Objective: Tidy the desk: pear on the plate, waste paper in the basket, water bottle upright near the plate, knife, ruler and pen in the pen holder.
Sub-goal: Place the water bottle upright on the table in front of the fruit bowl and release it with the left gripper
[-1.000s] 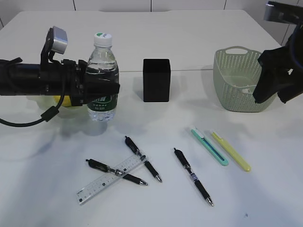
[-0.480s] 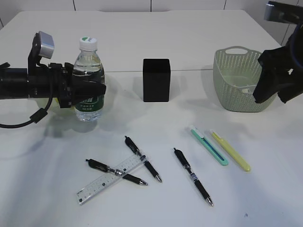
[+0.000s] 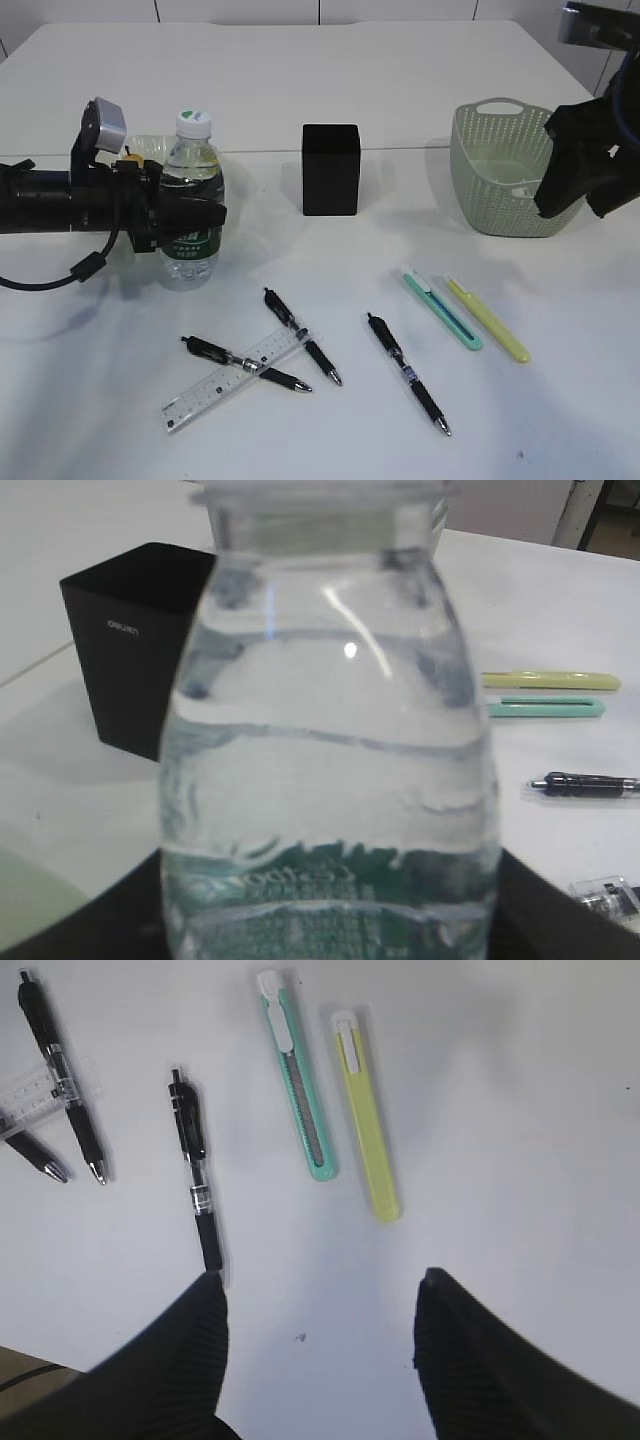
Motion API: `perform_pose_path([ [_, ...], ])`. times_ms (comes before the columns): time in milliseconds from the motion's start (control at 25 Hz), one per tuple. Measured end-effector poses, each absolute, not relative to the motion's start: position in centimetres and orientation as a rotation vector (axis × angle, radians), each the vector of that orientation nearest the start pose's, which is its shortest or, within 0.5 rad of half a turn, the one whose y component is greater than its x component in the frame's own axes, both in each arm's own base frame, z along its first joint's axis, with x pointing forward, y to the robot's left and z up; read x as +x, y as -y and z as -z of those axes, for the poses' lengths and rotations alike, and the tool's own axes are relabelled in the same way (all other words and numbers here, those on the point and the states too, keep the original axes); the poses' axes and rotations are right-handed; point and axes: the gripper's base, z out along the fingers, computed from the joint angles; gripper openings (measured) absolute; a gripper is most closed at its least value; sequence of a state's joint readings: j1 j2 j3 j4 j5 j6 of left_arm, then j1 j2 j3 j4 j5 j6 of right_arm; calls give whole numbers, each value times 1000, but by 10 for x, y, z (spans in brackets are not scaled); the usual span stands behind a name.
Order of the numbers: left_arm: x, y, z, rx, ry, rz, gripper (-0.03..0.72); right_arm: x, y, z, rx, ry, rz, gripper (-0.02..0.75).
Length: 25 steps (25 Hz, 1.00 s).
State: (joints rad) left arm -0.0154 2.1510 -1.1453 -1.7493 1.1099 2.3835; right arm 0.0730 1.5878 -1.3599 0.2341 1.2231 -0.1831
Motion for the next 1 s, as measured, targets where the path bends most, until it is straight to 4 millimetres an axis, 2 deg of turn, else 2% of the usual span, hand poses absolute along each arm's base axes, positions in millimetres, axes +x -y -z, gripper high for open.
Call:
perform_pose_path([
  [600,391,90,-101,987,-1684,893,396,311,-43,-305,-289,-2892,-316,440],
  [1000,392,91,-98,992,-1655,890,397,311,-43,-305,-289,-2892,-316,440],
])
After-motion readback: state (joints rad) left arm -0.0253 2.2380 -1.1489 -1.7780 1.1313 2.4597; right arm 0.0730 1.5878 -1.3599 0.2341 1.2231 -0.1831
